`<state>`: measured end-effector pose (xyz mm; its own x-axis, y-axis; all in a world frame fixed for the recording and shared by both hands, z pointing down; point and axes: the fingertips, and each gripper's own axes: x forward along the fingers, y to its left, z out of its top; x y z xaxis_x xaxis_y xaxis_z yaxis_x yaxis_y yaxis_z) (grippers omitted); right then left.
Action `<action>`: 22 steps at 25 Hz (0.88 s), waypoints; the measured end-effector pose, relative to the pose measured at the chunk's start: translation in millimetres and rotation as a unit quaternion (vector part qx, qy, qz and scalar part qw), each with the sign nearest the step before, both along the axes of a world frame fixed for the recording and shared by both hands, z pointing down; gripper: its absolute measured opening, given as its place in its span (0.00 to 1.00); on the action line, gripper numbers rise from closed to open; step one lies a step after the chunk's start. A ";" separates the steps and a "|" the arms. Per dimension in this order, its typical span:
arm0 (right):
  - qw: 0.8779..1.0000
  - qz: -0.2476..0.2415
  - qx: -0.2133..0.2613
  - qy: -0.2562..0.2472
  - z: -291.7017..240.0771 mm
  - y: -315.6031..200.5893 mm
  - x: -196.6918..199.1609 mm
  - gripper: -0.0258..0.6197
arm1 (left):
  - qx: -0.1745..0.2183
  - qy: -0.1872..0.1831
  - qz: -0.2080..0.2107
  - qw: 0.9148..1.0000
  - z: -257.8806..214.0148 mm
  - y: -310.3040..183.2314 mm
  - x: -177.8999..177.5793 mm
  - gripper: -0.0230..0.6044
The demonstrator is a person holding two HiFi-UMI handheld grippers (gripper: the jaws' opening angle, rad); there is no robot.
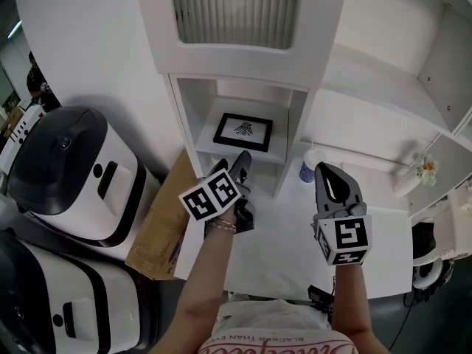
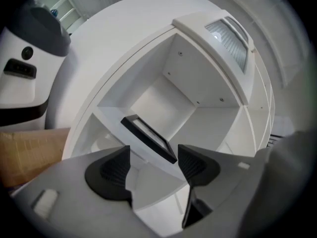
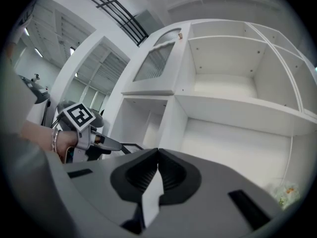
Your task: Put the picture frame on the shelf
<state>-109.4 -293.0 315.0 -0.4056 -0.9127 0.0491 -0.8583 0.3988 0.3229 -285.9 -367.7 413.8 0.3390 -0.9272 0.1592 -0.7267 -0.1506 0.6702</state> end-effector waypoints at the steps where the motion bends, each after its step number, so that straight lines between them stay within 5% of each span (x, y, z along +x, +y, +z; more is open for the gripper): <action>1: 1.000 0.001 -0.001 0.001 0.2 1.6 0.1 0.05 | 0.006 -0.017 0.001 1.000 -3.7 3.9 0.8 0.49; 7: 1.000 -0.002 0.010 -0.013 -10.8 13.9 -0.2 0.05 | 0.066 -0.126 -0.007 0.990 -38.5 23.8 -0.9 0.49; 14: 0.999 -0.006 0.014 -0.046 -25.3 25.4 8.7 0.05 | 0.199 -0.246 -0.007 0.948 -102.0 51.9 18.8 0.49; 22: 0.997 -0.019 0.021 -0.066 -40.9 33.6 14.7 0.05 | 0.266 -0.295 -0.018 0.918 -135.1 82.1 26.3 0.46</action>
<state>-94.7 -259.4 274.1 -0.4409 -0.8965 -0.0446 -0.8785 0.4208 0.2260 -259.6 -285.6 278.6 0.3064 -0.9361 -0.1727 -0.9505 -0.3107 -0.0023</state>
